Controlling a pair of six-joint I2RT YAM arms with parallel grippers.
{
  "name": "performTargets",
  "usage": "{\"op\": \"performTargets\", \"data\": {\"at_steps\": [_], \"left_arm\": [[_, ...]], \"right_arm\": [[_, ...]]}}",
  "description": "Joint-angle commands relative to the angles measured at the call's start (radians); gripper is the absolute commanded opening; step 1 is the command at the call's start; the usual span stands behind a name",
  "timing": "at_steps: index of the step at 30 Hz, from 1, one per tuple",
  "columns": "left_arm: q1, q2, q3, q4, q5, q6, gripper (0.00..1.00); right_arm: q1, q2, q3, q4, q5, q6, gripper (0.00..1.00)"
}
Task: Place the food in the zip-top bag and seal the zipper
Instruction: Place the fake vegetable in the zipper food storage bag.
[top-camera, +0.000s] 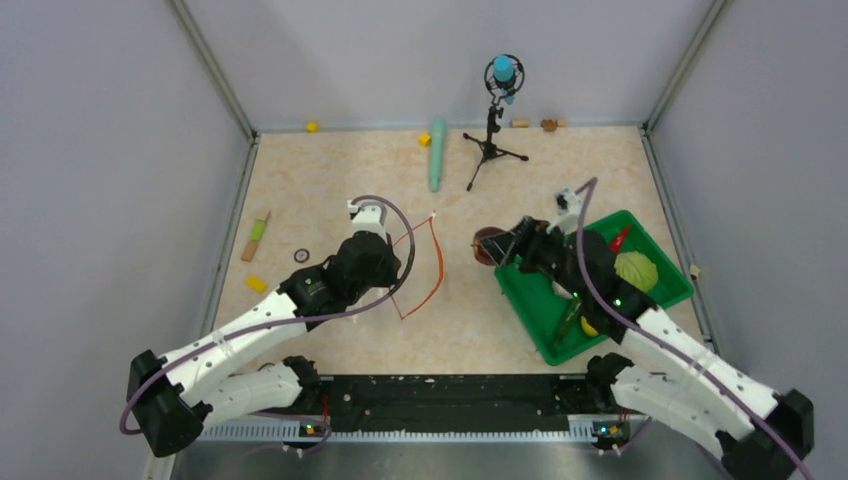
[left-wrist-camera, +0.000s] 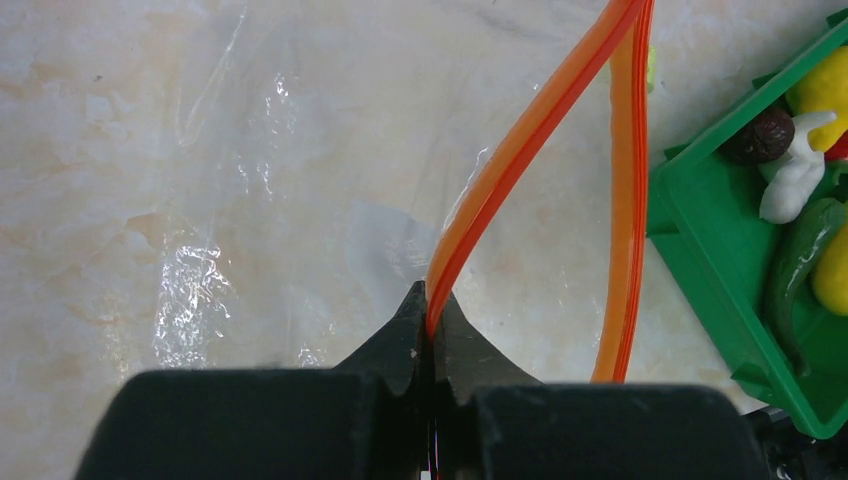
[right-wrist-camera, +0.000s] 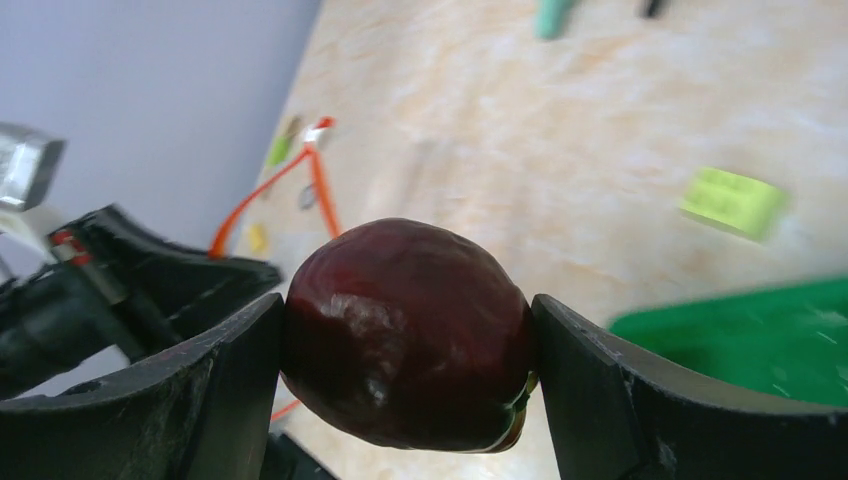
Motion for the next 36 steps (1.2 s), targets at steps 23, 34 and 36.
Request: {"op": "performTargets", "data": {"at_steps": [23, 34, 36], "left_arm": [[0.003, -0.099, -0.024, 0.073, 0.073, 0.005, 0.0], [0.003, -0.122, -0.032, 0.067, 0.044, -0.011, 0.0], [0.003, -0.122, -0.032, 0.065, 0.038, -0.012, 0.0]], "right_arm": [[0.247, 0.678, 0.473, 0.223, -0.127, -0.179, 0.95], [0.249, 0.668, 0.457, 0.244, -0.174, -0.149, 0.99], [0.249, 0.659, 0.453, 0.255, -0.188, -0.146, 0.99]]}}
